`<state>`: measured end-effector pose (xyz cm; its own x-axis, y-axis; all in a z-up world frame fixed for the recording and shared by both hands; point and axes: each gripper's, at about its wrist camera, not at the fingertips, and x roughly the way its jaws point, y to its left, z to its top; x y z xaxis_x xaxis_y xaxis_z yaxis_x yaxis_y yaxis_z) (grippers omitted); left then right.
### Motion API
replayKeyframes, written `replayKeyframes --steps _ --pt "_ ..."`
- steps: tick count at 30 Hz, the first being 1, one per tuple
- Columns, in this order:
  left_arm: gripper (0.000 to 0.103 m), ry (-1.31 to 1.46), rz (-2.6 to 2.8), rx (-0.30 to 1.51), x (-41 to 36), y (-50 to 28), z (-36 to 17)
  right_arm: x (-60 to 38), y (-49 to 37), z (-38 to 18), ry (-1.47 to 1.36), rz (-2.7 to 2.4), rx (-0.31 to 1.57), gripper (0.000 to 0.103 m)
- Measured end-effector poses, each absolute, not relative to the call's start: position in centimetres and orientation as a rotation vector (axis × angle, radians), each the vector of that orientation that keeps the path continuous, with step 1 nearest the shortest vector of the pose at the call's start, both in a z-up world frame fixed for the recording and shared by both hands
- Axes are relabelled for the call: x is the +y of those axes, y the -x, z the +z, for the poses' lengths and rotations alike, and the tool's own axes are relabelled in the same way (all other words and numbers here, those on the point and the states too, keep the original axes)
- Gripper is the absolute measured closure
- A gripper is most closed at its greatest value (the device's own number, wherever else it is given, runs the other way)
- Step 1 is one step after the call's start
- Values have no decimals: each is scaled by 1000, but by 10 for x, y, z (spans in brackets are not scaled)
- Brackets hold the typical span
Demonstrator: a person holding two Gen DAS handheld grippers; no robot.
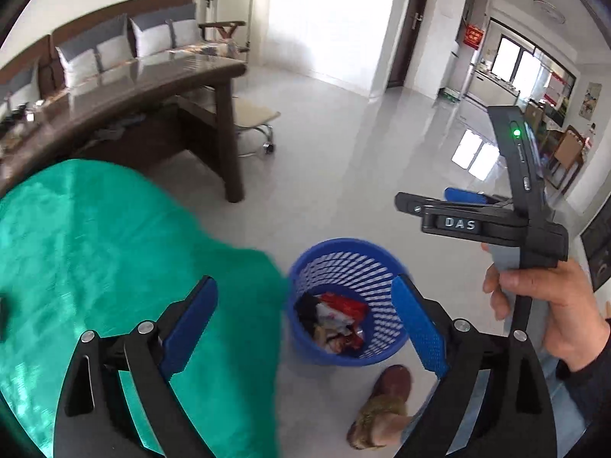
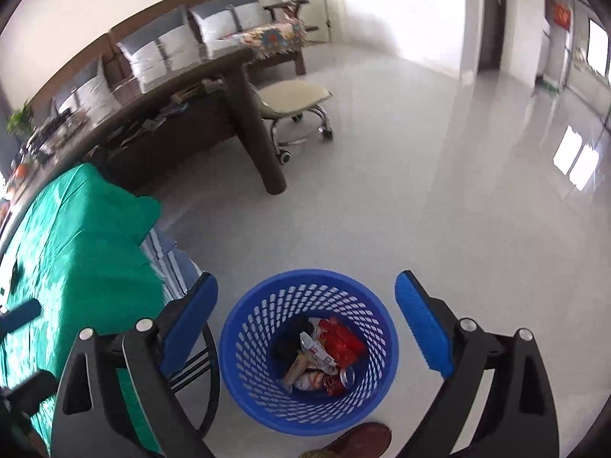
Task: Collect trash
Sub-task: 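Move both tools back over the table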
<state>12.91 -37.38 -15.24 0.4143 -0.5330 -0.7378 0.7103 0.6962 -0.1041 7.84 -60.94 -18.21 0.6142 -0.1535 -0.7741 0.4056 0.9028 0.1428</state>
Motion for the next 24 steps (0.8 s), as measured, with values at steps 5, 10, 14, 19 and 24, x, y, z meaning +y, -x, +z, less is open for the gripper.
replayKeyframes --steps 5,10,14,19,24 --pt "12 -208 -630 837 -272 -123 -149 -534 -81 -168 -153 -232 801 6" --pt "12 -155 -459 853 -170 -125 -152 -452 -80 -161 -45 -127 749 5" --pt "12 -137 -360 853 -111 -128 -154 -374 -78 -160 -55 22 758 4" --pt "12 -89 -258 852 -51 -131 -152 -288 -88 -148 8 188 787 4" --pt "12 -52 -211 854 -19 -129 -155 -242 -120 -156 55 241 853 4"
